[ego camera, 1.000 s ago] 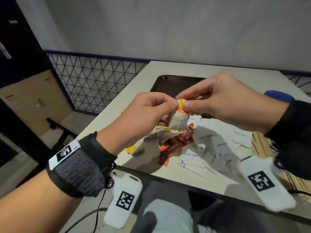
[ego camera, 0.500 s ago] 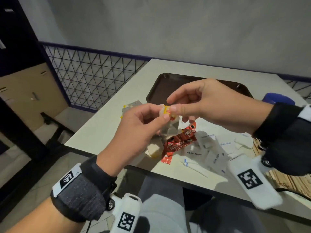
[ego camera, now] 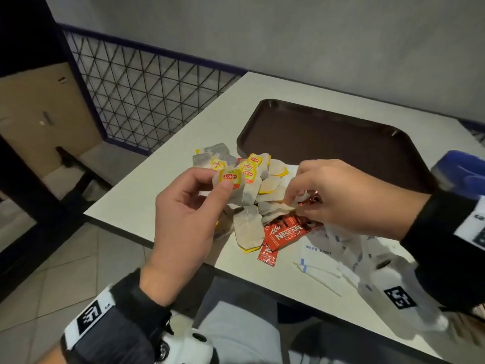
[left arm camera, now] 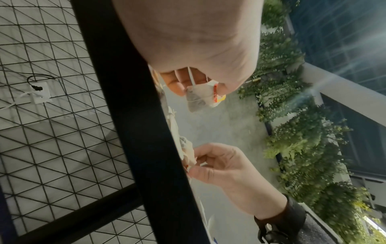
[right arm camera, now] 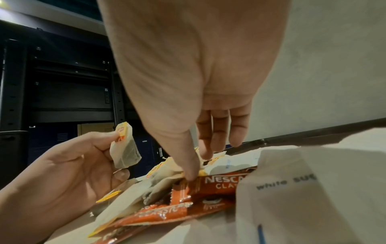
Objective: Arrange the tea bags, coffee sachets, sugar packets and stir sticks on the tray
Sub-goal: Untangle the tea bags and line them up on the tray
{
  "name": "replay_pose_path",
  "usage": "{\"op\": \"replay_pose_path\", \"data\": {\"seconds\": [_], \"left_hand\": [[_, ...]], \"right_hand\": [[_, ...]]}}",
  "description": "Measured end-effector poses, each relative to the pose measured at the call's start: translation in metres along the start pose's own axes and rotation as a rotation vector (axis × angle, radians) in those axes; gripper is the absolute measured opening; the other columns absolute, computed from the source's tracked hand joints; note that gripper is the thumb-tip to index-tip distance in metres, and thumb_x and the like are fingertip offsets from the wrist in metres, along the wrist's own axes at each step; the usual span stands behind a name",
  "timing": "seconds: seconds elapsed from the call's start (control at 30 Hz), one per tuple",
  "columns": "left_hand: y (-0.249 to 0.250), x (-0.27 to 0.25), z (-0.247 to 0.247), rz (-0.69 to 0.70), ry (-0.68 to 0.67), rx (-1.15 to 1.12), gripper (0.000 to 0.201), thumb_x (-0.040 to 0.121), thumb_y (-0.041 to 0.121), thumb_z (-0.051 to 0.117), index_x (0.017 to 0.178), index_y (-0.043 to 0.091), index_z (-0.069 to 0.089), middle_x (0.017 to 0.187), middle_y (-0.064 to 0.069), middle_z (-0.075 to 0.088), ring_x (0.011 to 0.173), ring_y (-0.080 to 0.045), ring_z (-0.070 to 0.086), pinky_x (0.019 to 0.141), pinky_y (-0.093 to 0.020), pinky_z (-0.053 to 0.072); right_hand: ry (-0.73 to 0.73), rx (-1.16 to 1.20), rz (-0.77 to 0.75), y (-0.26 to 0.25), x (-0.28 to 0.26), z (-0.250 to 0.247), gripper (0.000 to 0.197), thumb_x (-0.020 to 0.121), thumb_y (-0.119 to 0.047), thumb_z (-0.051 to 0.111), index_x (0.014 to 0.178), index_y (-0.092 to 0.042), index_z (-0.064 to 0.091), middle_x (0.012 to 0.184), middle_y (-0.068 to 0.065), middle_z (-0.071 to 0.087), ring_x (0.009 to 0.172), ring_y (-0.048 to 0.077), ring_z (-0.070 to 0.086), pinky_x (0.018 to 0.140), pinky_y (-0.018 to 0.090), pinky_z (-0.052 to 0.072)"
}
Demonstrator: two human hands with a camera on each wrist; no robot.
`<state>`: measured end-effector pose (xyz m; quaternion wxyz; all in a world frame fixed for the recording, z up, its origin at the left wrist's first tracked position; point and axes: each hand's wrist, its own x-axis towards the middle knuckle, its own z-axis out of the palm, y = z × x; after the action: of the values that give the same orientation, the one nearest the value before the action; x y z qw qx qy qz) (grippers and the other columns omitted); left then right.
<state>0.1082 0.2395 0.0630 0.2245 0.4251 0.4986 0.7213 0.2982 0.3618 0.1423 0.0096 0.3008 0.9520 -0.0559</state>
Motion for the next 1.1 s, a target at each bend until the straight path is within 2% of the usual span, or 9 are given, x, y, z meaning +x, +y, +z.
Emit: {"op": "replay_pose_path", "data": {"seconds": [0.1,0.2,0.27,0.4,0.53,0.63,0.77,0.97,1.1], "left_hand": [[-0.001,-0.002,0.001,0.007,0.001,0.008,0.005,0.085,0.023,0.069,0.086,0.018,0.070,0.081,0.004,0.074,0.065,-0.006,0.066,0.056,-0.018,0.053],[-0.004,-0.002,-0.001,-0.003,0.015,0.005,0.003,0.086,0.024,0.070,0.086,0.022,0.071,0.080,0.000,0.073,0.070,-0.010,0.066,0.061,-0.021,0.055],[-0.006,-0.001,-0.002,-0.013,0.024,0.018,0.008,0.086,0.027,0.071,0.094,0.027,0.072,0.083,0.002,0.074,0.076,-0.012,0.068,0.068,-0.026,0.057],[-0.005,0.000,-0.002,-0.078,0.023,-0.035,0.030,0.091,0.009,0.069,0.116,0.021,0.058,0.075,0.005,0.072,0.071,-0.011,0.068,0.056,-0.021,0.055],[-0.006,-0.002,-0.003,-0.031,0.017,0.012,0.020,0.085,0.023,0.072,0.101,0.024,0.060,0.081,-0.005,0.069,0.074,-0.019,0.066,0.065,-0.034,0.058],[-0.009,-0.003,-0.004,0.006,-0.029,0.072,0.012,0.089,0.014,0.074,0.090,0.025,0.068,0.085,0.000,0.070,0.079,-0.016,0.064,0.073,-0.043,0.056],[-0.009,-0.006,-0.002,0.008,-0.064,0.108,0.008,0.089,0.022,0.072,0.092,0.029,0.073,0.088,0.007,0.073,0.080,-0.010,0.066,0.072,-0.031,0.057],[-0.003,-0.006,0.001,-0.012,-0.110,0.079,0.022,0.095,0.033,0.059,0.100,0.021,0.077,0.089,0.011,0.074,0.087,-0.005,0.068,0.072,-0.016,0.054],[-0.004,-0.006,-0.003,-0.001,-0.234,-0.019,0.036,0.098,0.039,0.054,0.104,0.011,0.076,0.092,0.001,0.074,0.082,-0.014,0.066,0.071,-0.022,0.053]], "right_hand": [[0.045,0.032,-0.001,0.004,0.001,0.001,0.007,0.090,-0.034,0.072,0.096,-0.037,0.074,0.097,-0.017,0.062,0.094,0.003,0.057,0.085,0.031,0.051],[0.105,0.265,0.084,0.007,-0.002,-0.003,0.005,0.089,-0.036,0.071,0.087,-0.033,0.074,0.089,-0.016,0.071,0.087,0.000,0.065,0.082,0.034,0.057],[0.132,0.458,0.138,0.006,-0.003,-0.005,0.006,0.089,-0.027,0.073,0.083,-0.027,0.075,0.084,-0.008,0.075,0.082,0.007,0.070,0.079,0.041,0.060],[0.185,0.697,0.197,0.005,-0.003,-0.003,0.005,0.090,-0.015,0.074,0.086,-0.017,0.076,0.083,0.003,0.077,0.081,0.021,0.074,0.083,0.046,0.061],[0.257,0.754,0.217,0.007,-0.005,-0.002,0.012,0.092,-0.012,0.071,0.092,-0.022,0.075,0.081,0.007,0.075,0.071,0.013,0.069,0.071,0.034,0.058],[0.264,0.775,0.195,0.004,-0.007,-0.009,0.015,0.095,-0.012,0.068,0.101,-0.025,0.072,0.086,0.015,0.071,0.072,0.018,0.067,0.065,0.031,0.056],[0.232,0.927,0.147,-0.006,-0.007,-0.021,0.015,0.094,-0.005,0.067,0.103,-0.015,0.073,0.086,0.026,0.064,0.071,0.023,0.064,0.059,0.037,0.057],[0.010,1.207,0.063,-0.026,-0.005,-0.027,0.014,0.088,-0.004,0.068,0.101,-0.006,0.072,0.076,0.013,0.064,0.060,0.021,0.061,0.049,0.033,0.053],[-0.074,1.227,0.042,-0.035,0.002,-0.021,0.014,0.089,-0.005,0.068,0.101,-0.007,0.072,0.074,0.007,0.066,0.061,0.018,0.062,0.049,0.031,0.055]]}}
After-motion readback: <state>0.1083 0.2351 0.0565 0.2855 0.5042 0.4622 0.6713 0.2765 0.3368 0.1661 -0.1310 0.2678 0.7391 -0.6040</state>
